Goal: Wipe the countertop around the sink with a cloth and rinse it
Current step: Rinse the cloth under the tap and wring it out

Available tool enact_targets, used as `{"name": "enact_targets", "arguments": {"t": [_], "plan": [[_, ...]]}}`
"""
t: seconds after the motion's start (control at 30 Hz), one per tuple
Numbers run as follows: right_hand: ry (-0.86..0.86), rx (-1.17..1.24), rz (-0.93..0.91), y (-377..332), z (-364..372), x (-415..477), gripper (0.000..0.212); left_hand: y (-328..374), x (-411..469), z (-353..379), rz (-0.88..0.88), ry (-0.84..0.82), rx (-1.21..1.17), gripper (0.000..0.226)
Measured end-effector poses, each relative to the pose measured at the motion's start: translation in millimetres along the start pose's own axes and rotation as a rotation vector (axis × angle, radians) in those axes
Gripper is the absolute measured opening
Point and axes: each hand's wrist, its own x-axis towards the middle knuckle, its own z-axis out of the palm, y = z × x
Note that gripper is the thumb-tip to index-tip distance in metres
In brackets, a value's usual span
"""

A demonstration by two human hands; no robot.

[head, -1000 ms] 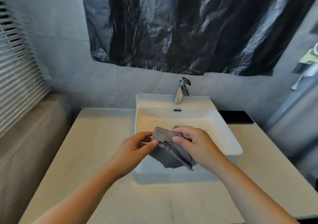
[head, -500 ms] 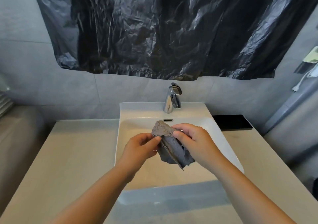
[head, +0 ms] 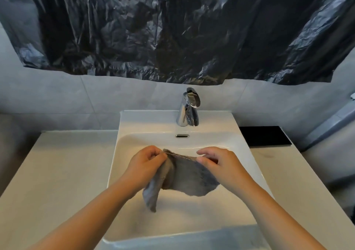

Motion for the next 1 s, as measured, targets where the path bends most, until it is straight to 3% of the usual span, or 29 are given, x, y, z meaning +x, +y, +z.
{"name": "enact_targets", "arguments": {"t": [0.23,0.3,0.43,0.6,0.8,1.0], "plan": [[0.134,0.125,-0.223,1,-43,72,0.012,16,18,13,-0.138,0.114,0.14,0.018],[0.15,0.128,-0.249,-10,-47,94,0.019,16,22,13,-0.17,0.123,0.164,0.021],[0.115,0.096,-0.236,-18,-43,126,0.03,14,21,12,-0.189,0.181,0.131,0.022],[0.096,0.301,-0.202,-13,-39,129,0.028,8,19,12,-0.258,0.245,0.119,0.023],[0.286,0.251,-0.17,-36,-44,146,0.035,2,20,16,-0.293,0.23,0.104,0.024],[0.17,0.273,-0.119,-33,-50,118,0.035,8,26,20,-0.267,0.128,-0.056,0.026]]}}
